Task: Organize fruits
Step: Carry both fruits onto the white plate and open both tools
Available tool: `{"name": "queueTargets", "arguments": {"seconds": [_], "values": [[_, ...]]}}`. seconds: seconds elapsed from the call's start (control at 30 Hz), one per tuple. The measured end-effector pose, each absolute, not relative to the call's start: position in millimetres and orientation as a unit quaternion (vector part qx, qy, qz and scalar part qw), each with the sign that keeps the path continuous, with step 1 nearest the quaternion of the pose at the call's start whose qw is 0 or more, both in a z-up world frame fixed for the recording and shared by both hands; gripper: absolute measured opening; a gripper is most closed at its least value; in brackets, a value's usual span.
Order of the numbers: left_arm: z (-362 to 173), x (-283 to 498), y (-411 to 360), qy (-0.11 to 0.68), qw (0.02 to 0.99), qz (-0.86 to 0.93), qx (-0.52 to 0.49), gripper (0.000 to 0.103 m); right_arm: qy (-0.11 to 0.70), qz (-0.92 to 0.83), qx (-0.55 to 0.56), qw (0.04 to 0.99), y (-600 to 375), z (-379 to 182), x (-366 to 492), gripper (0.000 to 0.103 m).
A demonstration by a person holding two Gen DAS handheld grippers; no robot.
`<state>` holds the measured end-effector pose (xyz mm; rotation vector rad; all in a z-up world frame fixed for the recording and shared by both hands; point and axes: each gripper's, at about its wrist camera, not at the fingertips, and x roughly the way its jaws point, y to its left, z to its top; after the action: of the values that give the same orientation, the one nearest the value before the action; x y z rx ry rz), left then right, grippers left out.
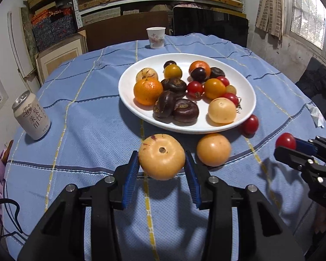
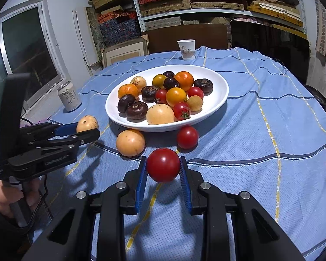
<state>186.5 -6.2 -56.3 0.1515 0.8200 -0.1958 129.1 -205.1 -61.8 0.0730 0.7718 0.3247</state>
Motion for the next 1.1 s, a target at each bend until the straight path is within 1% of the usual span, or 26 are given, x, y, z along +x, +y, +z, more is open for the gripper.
{"name": "queueTargets", "arguments": {"seconds": [0.2,0.4,0.63,0.73,0.87,0.9,0.93,0.97,1.0,1.03,1.07,1.1], "values": [[-37.1,182.1,-9.3,0.384,0.915,-0.108,0.063,0.041,0.366,0.152,0.035,0.917,-213.5,-49.9,132.1,0.029],[-12.9,201.7,-18.3,0.374,0.918,-0.121,0.058,0.041,0.342,0.157,0.029,0.926,-221.5,-14.8,160.6,0.029],[-8.9,249.4,-42.8,0.398,0.904,-0.151,0.040,0.041,0.340,0.181,0.031,0.922,-209.5,25.8,244.4,0.029],[-15.0,268.2,-48.2,0.412,0.897,-0.157,0.031,0.041,0.351,0.188,0.021,0.917,-194.2,25.2,278.4,0.029],[-28.3,291.5,-46.9,0.439,0.882,-0.168,0.008,0.041,0.380,0.197,0.021,0.903,-178.4,9.6,317.6,0.030],[-30.8,294.7,-45.4,0.442,0.880,-0.174,0.003,0.042,0.386,0.200,0.023,0.900,-176.1,5.4,323.6,0.030],[-31.9,296.7,-43.8,0.441,0.881,-0.171,0.002,0.048,0.391,0.201,0.024,0.898,-174.1,0.8,329.5,0.035],[-31.9,297.2,-41.9,0.438,0.883,-0.167,0.001,0.051,0.391,0.200,0.024,0.898,-173.4,-0.9,331.5,0.039],[-31.2,297.5,-39.9,0.435,0.885,-0.165,-0.002,0.058,0.388,0.199,0.026,0.900,-173.3,-0.5,331.7,0.047],[-30.0,296.7,-37.4,0.432,0.887,-0.164,-0.005,0.063,0.381,0.201,0.030,0.902,-174.6,1.3,329.2,0.050],[-27.5,294.7,-34.6,0.428,0.889,-0.161,-0.007,0.065,0.376,0.200,0.030,0.904,-175.9,3.4,325.6,0.050],[-25.4,292.4,-32.6,0.425,0.891,-0.159,-0.008,0.070,0.373,0.195,0.025,0.907,-177.0,5.1,320.7,0.050]]}}
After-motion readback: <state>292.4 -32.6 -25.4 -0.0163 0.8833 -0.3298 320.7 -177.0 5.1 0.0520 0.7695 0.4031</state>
